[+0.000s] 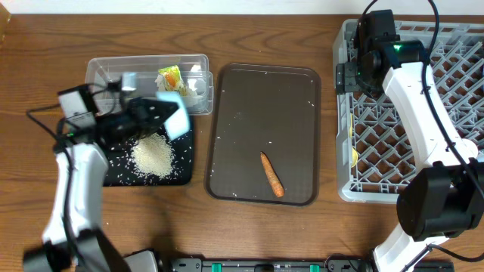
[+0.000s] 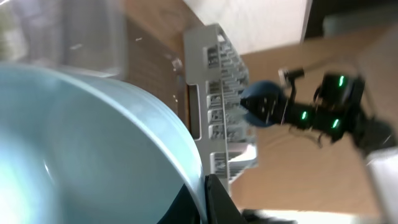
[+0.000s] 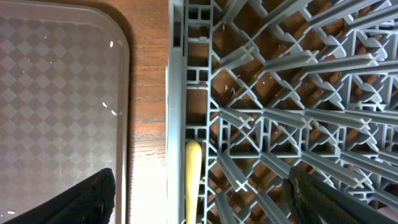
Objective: Sort waste into correct bins and load items into the dishwasher rack
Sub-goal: 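Carry the light-blue bowl right and set it on the brown tray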
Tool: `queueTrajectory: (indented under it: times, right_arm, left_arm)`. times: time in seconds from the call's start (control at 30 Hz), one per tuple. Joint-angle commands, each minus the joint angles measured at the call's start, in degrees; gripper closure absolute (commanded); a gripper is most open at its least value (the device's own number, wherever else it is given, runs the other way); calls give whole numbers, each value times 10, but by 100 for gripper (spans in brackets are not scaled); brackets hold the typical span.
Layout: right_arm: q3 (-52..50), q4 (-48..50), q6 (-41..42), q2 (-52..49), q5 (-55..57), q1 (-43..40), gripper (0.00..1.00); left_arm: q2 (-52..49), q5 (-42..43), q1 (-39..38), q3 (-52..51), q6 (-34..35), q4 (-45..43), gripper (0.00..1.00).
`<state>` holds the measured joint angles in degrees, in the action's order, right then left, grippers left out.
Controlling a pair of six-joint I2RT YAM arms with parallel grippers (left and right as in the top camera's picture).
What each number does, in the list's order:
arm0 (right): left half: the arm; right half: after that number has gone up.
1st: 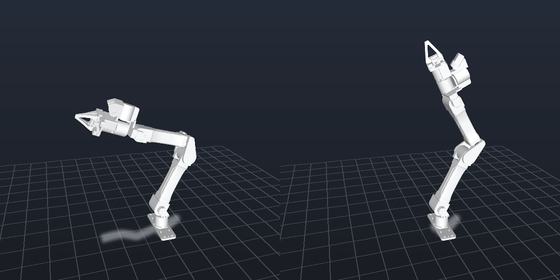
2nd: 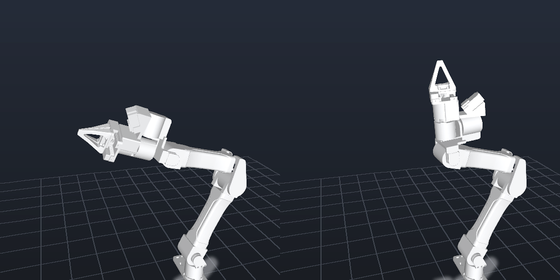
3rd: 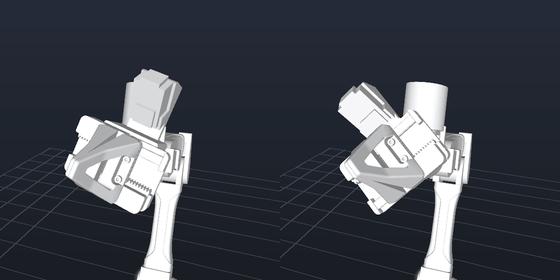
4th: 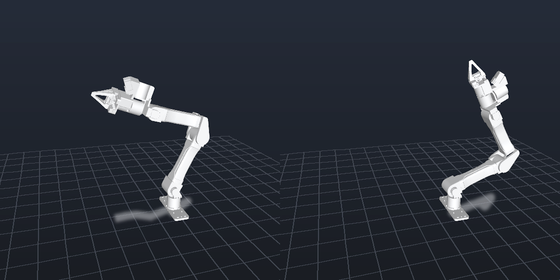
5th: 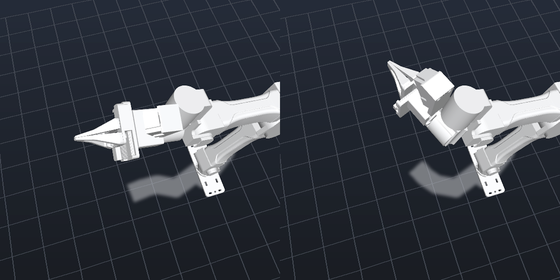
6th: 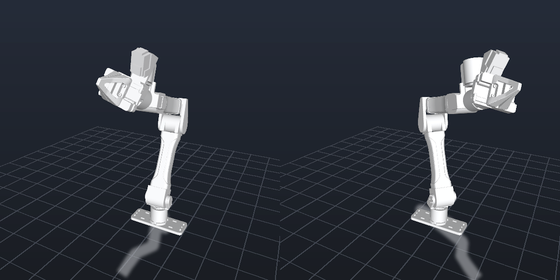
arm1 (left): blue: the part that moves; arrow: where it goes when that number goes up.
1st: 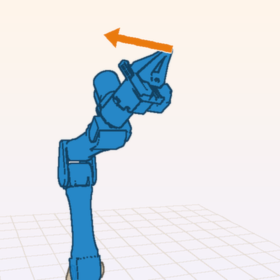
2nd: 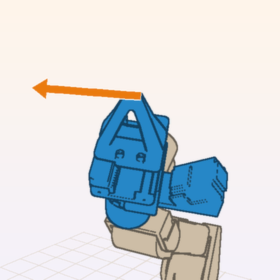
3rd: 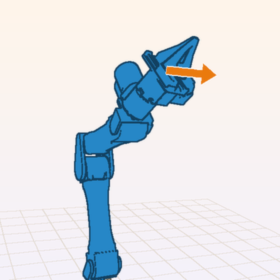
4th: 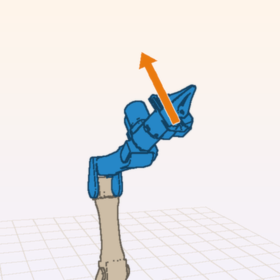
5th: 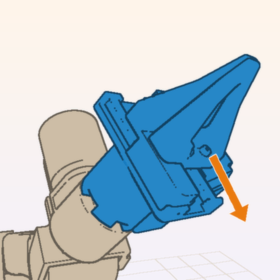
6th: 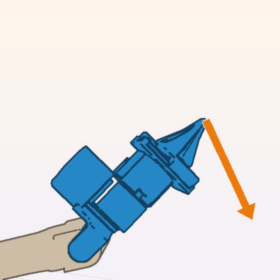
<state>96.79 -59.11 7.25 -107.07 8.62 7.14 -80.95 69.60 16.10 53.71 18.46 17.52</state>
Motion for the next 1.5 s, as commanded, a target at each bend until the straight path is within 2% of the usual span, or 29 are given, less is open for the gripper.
queueTrajectory:
  times: [0.0, 0.13, 0.2, 0.33, 0.5, 0.77, 0.97, 1.13, 1.2, 1.3, 1.47]
  right_arm:
    - [10, -1, 2, 13, 2, 0, 14]
    - [10, -1, 2, 13, 2, 0, 14]
    - [10, -1, 2, 13, 2, 0, 14]
    - [10, -1, 2, 13, 2, 0, 14]
    - [10, -7, 2, 13, 2, 0, 14]
    - [10, -14, 2, 13, 2, 0, 14]
    - [10, -16, 2, 13, 1, 0, 14]
    - [10, -16, 2, 13, -3, 0, 11]
    - [10, -15, 2, 13, -5, 0, 9]
    - [10, -13, 2, 13, -18, 0, 6]
    - [10, -7, 2, 13, -38, 1, 4]
  left_arm:
    - [48, -161, -68, 10, 33, -39, 94]
    - [56, -340, -176, 10, 31, -113, 94]
    - [43, -409, -228, 10, 7, -156, 94]
    - [-3, -453, -315, 10, -37, -251, 94]
    - [-100, -510, -386, 10, -39, -342, 94]
    - [-233, -513, -434, 10, -41, -417, 94]
    - [-257, -525, -454, 10, -47, -422, 93]
    - [-258, -526, -458, 10, -49, -433, 88]
    - [-258, -526, -458, 10, -49, -437, 83]
    - [-258, -525, -457, 10, -49, -435, 65]
    - [-244, -525, -450, 10, -49, -413, 59]
